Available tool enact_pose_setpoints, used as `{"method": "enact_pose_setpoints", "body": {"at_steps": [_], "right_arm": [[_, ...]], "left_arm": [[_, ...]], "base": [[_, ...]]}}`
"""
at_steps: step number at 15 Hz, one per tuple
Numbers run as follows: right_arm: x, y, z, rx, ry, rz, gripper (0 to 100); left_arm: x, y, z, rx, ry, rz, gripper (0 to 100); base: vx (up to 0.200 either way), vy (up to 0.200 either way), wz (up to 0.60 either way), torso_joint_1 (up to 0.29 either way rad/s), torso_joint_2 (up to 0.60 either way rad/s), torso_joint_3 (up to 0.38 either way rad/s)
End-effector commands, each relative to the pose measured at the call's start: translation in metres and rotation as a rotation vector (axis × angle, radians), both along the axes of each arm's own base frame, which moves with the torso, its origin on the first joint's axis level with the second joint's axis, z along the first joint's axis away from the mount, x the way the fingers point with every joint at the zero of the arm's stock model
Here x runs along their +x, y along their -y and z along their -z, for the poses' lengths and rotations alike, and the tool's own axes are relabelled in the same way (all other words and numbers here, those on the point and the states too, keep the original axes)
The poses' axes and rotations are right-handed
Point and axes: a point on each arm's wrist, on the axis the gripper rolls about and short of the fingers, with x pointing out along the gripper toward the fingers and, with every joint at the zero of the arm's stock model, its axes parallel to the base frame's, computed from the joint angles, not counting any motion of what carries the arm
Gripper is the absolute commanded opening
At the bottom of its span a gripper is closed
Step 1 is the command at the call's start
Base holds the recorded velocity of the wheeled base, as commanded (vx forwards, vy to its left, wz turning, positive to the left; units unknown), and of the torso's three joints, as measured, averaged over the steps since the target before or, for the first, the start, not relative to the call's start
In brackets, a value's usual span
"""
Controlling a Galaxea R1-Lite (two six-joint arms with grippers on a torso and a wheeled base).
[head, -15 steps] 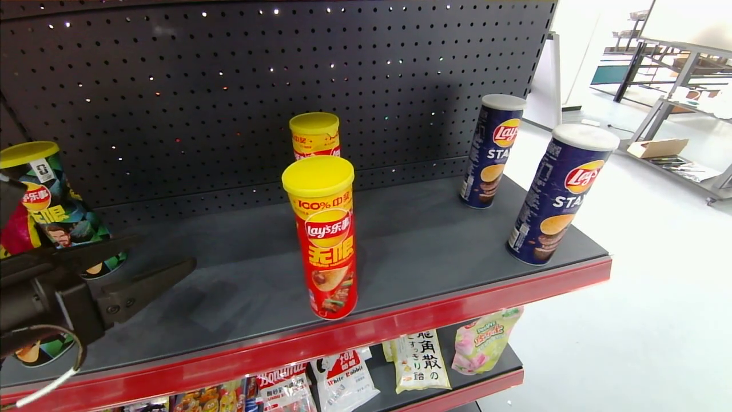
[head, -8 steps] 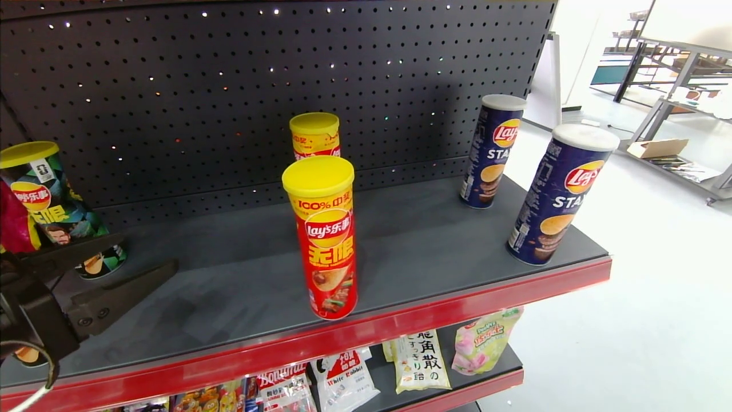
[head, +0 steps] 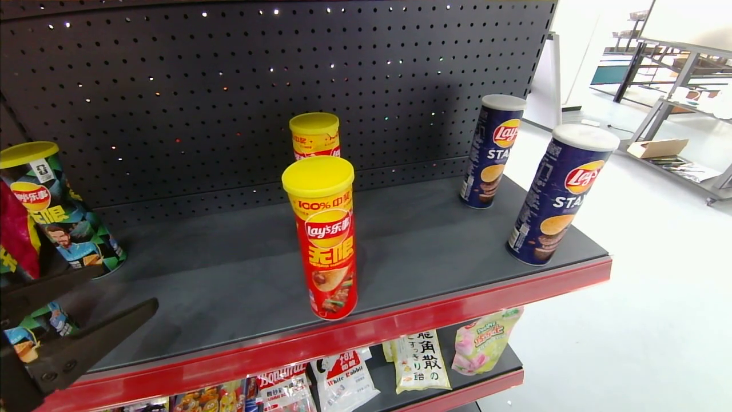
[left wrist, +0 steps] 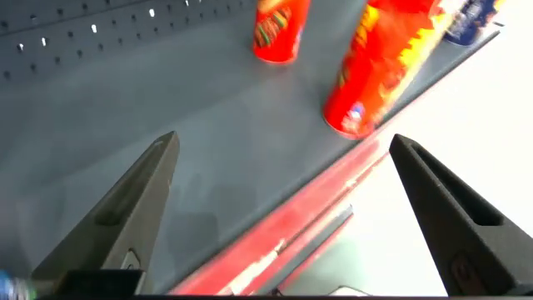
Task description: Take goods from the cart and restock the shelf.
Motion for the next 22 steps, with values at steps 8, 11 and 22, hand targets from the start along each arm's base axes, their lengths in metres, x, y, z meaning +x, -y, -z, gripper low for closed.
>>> {"method": "enact_pose_setpoints", "body": {"at_steps": [8,11,22], "right_arm": [[0.000,0.000,0.000,0.000,-0.001,-0.001,100],[0.000,0.000,0.000,0.000,-0.001,-0.001,100],[0.000,0.000,0.000,0.000,-0.001,-0.001,100]], "left_arm": [[-0.033,-0.003,-0.003,-0.008,0.076,0.004,100],[-0.034,-0.003,-0.004,-0.008,0.080,0.005,100],[-0.034,-0.003,-0.005,-0.012,0.085,0.023,100]], "base": [[0.000,0.000,0.00,0.000,0.00,0.000],[0.000,0.000,0.00,0.000,0.00,0.000],[0.000,0.000,0.00,0.000,0.00,0.000]]}}
